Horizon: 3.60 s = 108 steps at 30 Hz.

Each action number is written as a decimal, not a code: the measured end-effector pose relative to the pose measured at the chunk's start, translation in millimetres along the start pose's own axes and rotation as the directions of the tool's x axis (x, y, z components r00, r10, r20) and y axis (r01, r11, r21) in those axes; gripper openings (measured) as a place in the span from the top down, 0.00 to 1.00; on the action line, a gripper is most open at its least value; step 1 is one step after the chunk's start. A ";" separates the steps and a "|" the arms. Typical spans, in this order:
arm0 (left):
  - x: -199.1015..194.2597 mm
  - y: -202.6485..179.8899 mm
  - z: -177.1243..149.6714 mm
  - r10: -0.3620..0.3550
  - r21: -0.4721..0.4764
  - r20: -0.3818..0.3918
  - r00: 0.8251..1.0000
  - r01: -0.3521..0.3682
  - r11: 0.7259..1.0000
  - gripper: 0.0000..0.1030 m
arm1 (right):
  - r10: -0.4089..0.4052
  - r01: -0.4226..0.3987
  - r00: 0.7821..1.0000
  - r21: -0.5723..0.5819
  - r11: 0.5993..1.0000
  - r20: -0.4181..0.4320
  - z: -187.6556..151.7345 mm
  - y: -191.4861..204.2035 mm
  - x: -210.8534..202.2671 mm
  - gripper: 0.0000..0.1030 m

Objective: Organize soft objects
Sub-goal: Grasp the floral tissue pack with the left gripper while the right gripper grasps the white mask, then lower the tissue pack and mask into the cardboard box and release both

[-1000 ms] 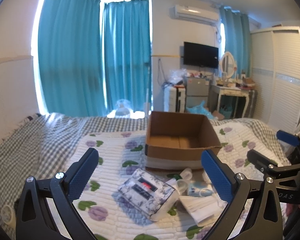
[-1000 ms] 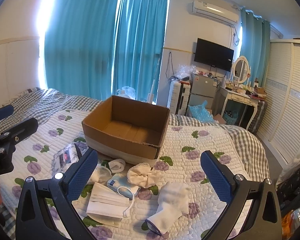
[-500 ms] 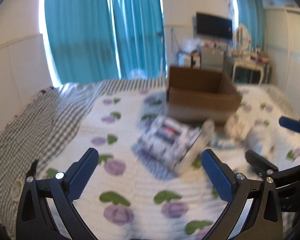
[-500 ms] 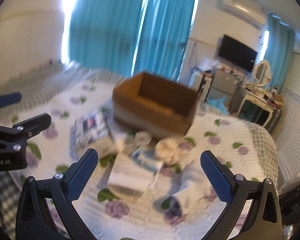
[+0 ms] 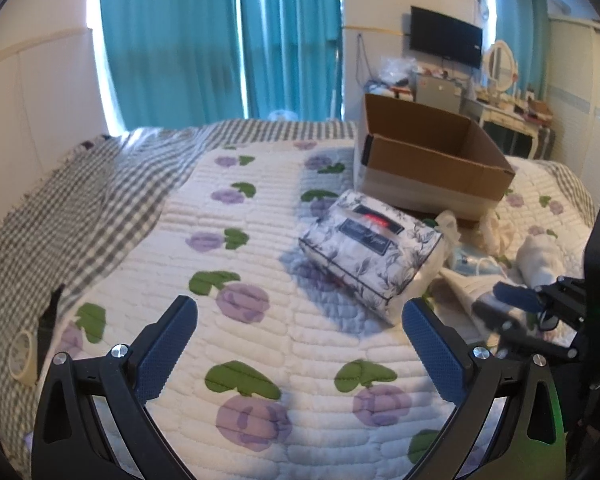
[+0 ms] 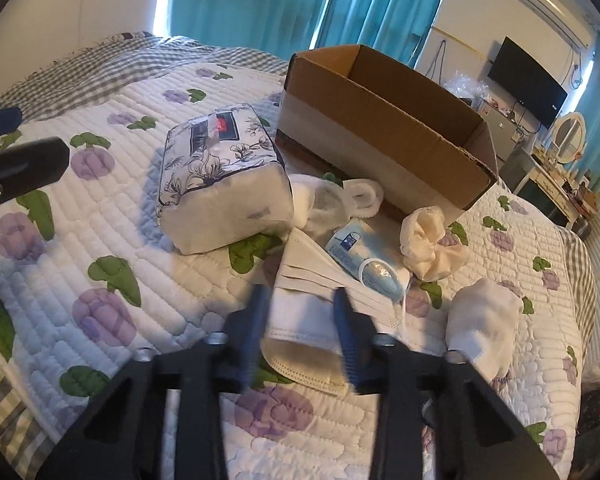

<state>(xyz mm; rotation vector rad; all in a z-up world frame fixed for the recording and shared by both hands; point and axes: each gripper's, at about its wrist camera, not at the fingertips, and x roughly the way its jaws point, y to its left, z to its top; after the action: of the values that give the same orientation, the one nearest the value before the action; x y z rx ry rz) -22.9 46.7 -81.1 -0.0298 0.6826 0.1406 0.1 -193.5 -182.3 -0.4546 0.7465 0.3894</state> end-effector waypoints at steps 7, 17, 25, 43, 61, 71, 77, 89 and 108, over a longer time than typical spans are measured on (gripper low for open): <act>-7.9 -7.7 4.1 -0.001 0.024 0.025 1.000 0.000 1.000 0.00 | 0.025 -0.027 0.999 0.055 0.998 0.041 5.6 -15.5 -11.3 0.96; 2.1 -33.7 18.7 -0.108 0.055 0.011 0.994 0.107 0.993 0.00 | 0.080 -0.120 0.976 0.194 0.974 0.202 26.5 -66.8 -65.0 0.97; 47.5 -64.2 21.3 -0.120 0.119 -0.051 0.992 0.125 0.985 0.12 | 0.071 -0.147 0.958 0.262 0.954 0.279 37.5 -107.3 -85.2 0.97; 38.8 -78.7 31.2 -0.209 0.146 -0.087 0.974 0.220 0.965 0.88 | 0.078 -0.166 0.958 0.314 0.935 0.274 18.2 -149.1 -61.7 0.97; -76.4 -95.3 153.4 -0.341 0.291 0.213 0.915 0.274 0.917 0.91 | 0.010 -0.117 0.903 0.224 0.967 0.429 70.0 -149.7 -159.3 0.97; -10.6 -112.8 208.9 -0.370 0.340 0.211 0.905 0.287 0.895 0.91 | 0.005 -0.115 0.877 0.201 0.973 0.480 150.2 -174.7 -142.2 0.97; 67.1 -115.6 219.9 -0.359 0.299 0.142 0.922 0.306 0.904 0.91 | 0.023 -0.142 0.895 0.235 0.962 0.445 180.6 -194.1 -78.0 0.97; 133.6 -136.9 186.5 -0.342 0.324 0.046 0.939 0.310 0.894 0.83 | 0.104 -0.203 0.941 0.292 0.935 0.322 174.6 -212.8 60.0 0.97; -51.3 -95.9 207.4 -0.321 0.240 0.237 0.917 0.266 0.934 0.03 | -0.119 0.012 0.940 0.319 0.948 0.320 146.9 -235.8 -112.3 0.06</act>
<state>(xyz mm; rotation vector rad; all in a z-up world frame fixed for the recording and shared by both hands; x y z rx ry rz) 81.1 -39.2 110.4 0.0819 0.4064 -0.2152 121.9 -333.1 53.3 -0.1058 0.4461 0.2681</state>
